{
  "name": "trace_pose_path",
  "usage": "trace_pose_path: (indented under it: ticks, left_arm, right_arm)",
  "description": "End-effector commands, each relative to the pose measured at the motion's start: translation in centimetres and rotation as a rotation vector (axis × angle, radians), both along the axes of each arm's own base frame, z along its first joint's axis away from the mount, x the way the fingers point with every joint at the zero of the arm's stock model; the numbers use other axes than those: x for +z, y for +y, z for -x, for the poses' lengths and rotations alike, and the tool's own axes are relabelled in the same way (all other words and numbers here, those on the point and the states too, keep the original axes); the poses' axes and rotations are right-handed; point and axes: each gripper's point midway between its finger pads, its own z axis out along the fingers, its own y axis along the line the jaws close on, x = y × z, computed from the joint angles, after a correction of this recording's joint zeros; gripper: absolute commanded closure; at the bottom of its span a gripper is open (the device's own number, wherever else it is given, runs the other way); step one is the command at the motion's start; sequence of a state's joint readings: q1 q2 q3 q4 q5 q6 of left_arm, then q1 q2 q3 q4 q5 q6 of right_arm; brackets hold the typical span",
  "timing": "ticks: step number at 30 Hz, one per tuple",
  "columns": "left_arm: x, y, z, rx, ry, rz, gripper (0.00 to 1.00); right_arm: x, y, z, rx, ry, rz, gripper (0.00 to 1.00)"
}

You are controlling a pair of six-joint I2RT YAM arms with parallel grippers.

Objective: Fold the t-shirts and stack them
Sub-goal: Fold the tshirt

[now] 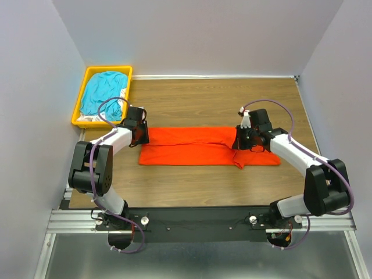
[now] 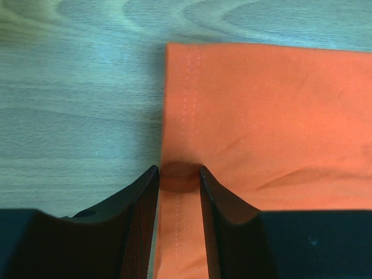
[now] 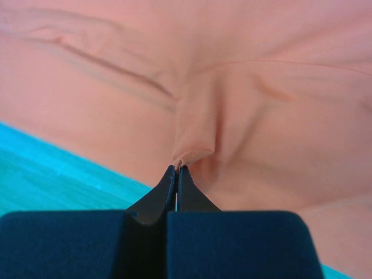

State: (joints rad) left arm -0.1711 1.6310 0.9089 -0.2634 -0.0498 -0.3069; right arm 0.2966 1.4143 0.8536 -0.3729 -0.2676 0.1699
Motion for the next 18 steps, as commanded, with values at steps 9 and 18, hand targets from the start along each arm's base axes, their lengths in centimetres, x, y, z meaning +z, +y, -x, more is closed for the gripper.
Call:
trace_pose_path:
  ticks: [9, 18]
  left_arm:
    - [0.2, 1.0, -1.0, 0.024, -0.007, -0.002, 0.58]
    - [-0.3, 0.8, -0.8, 0.024, 0.001, 0.009, 0.58]
  right_arm:
    - [1.8, -3.9, -1.7, -0.188, -0.065, 0.091, 0.99]
    - [1.7, -3.4, -0.3, -0.140, -0.059, 0.060, 0.99]
